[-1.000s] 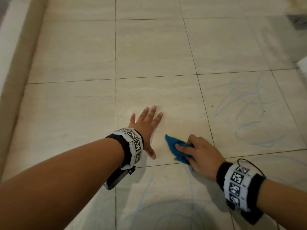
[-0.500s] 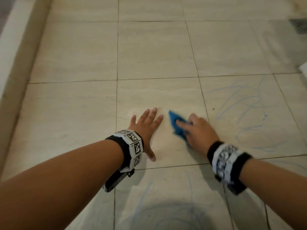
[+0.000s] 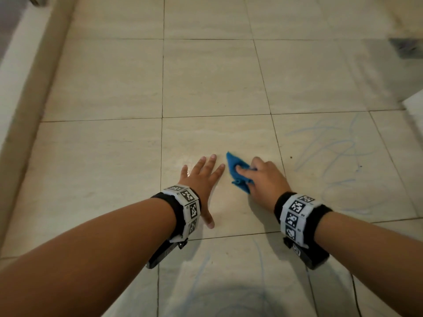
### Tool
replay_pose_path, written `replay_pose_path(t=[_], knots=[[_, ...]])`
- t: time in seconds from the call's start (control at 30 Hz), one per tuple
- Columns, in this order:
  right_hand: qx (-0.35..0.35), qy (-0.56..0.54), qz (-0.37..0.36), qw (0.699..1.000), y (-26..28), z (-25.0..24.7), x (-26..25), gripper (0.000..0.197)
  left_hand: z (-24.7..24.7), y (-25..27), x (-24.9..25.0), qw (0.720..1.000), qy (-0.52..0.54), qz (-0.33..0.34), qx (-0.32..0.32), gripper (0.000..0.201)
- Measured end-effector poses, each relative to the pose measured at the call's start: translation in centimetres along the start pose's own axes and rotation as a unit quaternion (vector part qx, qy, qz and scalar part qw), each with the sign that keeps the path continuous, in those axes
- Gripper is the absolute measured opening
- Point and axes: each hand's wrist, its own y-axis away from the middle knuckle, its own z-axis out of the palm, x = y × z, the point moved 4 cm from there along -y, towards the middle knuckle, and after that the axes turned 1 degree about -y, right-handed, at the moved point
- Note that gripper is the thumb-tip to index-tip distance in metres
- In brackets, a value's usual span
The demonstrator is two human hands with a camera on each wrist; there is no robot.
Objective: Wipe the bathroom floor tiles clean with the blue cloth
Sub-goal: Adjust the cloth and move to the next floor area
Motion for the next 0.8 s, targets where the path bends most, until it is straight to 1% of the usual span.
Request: replay_pose_path(t=[0.07,0.17,0.2,0.23,0.27,0.33,0.43,0.57,0.7,0.8], knots=[[-0.065,0.023,-0.023,0.997,1.4,0.5,-1.6,0.041,-0.3,0.0,-0.2,1.0,0.002,0.002,-0.007,0.143],[-0.18,-0.007,-0.046,0.983,2.4,0.0,-3.1,0.039,-1.5,0.5,-0.9,1.0,0.013,0.0,-0.019,0.126],[-0.218,-0.015,-0.041,0.975,2.2,-0.6,-3.2,0.039,-2.2,0.8,-1.1,1.0,0.02,-0.009,-0.019,0.119],[-0.24,-0.025,-0.027,0.97,1.9,-1.4,-3.2,0.039,-2.9,1.2,-1.3,0.999,0.03,-0.018,-0.013,0.114],[-0.244,-0.041,-0.006,0.969,1.5,-2.5,-3.1,0.037,-3.7,1.6,-1.3,0.999,0.04,-0.023,0.0,0.11],[-0.206,-0.069,0.028,0.976,0.8,-5.3,-2.6,0.034,-5.6,2.3,-0.9,0.997,0.062,-0.018,0.033,0.104],[-0.139,-0.094,0.051,0.984,0.3,-9.7,-2.1,0.024,-8.8,3.2,0.6,0.994,0.085,0.011,0.074,0.1],[-0.112,-0.08,0.053,0.989,0.0,-14.0,-1.8,0.014,-13.4,4.7,2.8,0.984,0.113,0.052,0.123,0.095],[-0.091,-0.086,0.042,0.991,0.2,-16.4,-1.8,0.015,-17.1,6.5,4.5,0.983,0.116,0.062,0.131,0.088],[-0.049,-0.118,0.047,0.991,0.2,-18.1,-1.6,0.016,-19.1,7.1,5.5,0.983,0.117,0.055,0.126,0.081]])
